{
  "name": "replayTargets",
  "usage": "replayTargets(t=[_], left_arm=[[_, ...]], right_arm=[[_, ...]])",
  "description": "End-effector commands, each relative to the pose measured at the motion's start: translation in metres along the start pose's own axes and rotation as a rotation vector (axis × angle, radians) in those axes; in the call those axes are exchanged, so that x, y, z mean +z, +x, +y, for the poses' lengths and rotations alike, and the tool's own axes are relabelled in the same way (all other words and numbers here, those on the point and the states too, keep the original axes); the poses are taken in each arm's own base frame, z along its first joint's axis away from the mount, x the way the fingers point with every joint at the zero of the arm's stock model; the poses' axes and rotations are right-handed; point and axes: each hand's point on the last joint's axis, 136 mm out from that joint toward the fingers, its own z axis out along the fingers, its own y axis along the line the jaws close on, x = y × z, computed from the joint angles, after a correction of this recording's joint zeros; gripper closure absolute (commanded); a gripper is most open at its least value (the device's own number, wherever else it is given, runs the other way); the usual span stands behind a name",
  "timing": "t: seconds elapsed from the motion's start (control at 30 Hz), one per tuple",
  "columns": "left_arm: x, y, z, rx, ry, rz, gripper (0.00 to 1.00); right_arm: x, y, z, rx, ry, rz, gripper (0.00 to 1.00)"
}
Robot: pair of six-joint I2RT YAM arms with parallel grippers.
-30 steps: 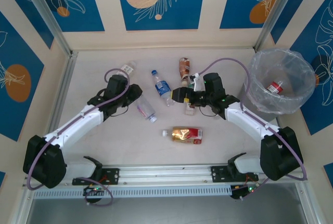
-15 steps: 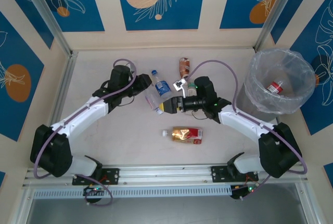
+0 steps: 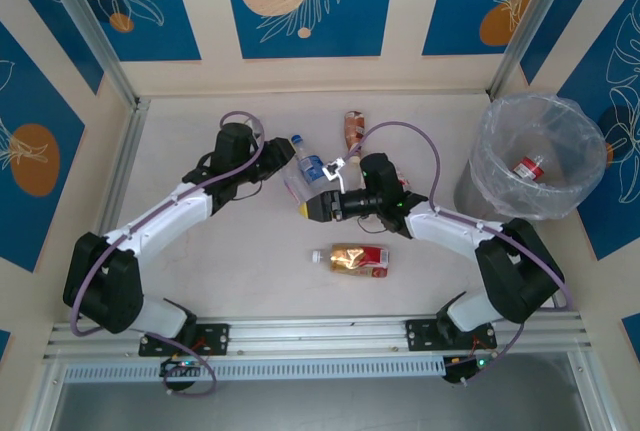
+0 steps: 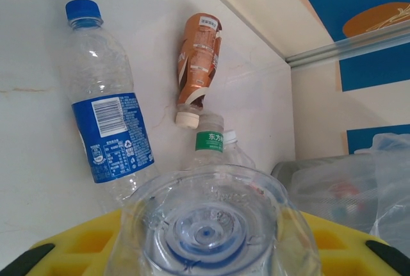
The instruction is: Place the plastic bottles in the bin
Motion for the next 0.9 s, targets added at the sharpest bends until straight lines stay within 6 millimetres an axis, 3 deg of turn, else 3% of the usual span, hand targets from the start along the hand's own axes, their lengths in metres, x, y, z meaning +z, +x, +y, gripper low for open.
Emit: replayTargets(t=[0.0, 0.13, 0.37, 0.7, 0.87], left_arm=[[0.000, -0.011, -0.012, -0.010, 0.040, -0.026, 0.75], [0.000, -0.011, -0.009, -0.008, 0.024, -0.026, 0.75], [0.003, -0.010, -0.010, -0.006, 0.030, -0.014, 0.71], [-0.001, -0.008, -0.023, 0.046, 0.069, 0.012, 0.01], [-0.009, -0.011, -0.031, 0.090, 0.091, -0.001, 0.00]], right_arm=[[0.002, 0.002, -0.001, -0.027, -0.009, -0.003, 0.41], [0.001, -0.002, 0.002, -0.039, -0.008, -0.017, 0.57], [-0.001, -0.003, 0.002, -0.051, 0.002, -0.020, 0.68], [-0.010, -0.009, 0.003, -0.073, 0.031, -0.047, 0.71], [-0.014, -0.011, -0.001, -0.068, 0.050, -0.058, 0.72]])
